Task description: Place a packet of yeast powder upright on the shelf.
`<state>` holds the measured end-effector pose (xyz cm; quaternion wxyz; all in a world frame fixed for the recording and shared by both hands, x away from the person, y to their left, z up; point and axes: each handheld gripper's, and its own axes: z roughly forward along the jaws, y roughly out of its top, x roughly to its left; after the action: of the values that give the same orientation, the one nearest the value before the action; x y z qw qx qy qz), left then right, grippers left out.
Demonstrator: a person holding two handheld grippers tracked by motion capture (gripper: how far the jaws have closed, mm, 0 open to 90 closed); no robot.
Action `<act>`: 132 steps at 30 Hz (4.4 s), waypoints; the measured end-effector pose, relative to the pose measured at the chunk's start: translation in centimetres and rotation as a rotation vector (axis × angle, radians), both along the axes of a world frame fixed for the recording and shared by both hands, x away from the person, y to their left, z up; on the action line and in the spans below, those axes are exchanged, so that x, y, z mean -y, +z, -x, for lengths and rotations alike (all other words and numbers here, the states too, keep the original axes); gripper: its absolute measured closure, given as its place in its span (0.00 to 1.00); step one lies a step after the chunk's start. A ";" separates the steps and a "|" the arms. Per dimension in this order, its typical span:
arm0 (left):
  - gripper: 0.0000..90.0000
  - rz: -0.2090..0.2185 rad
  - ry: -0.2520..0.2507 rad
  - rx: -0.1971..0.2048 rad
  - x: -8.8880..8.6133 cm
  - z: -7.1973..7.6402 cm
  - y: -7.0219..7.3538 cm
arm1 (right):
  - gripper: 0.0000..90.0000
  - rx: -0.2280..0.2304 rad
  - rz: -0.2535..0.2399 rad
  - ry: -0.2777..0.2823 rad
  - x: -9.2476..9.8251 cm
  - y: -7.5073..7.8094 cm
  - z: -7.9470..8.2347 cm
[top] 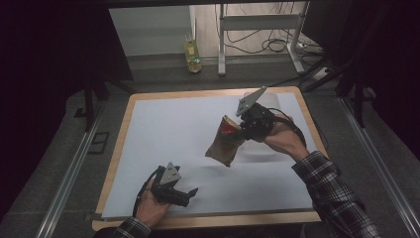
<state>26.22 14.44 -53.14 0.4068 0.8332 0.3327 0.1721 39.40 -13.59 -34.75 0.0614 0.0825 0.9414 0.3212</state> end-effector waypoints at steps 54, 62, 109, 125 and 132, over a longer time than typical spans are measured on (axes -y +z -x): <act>0.00 -0.041 0.018 0.029 0.0 0.1 -0.1 | 0.88 0.191 0.086 -0.025 6.0 6.5 -8.0; 0.00 -0.043 0.022 0.034 -0.1 0.1 -0.1 | 0.88 0.212 0.118 -0.032 7.5 6.7 -9.2; 0.01 -0.053 0.037 0.030 -0.4 0.1 -0.2 | 0.87 0.119 0.156 0.089 9.2 -0.3 -13.1; 0.01 -0.071 0.037 0.032 -0.1 0.2 -0.2 | 0.85 0.086 0.142 0.003 11.1 -2.3 -13.4; 0.00 -0.073 0.034 0.040 0.0 0.2 -0.4 | 0.76 0.075 0.138 -0.009 11.2 -2.3 -13.0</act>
<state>26.00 14.45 -53.50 0.3799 0.8381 0.3320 0.2073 52.37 -24.82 -37.05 0.1039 0.0703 0.9579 0.2581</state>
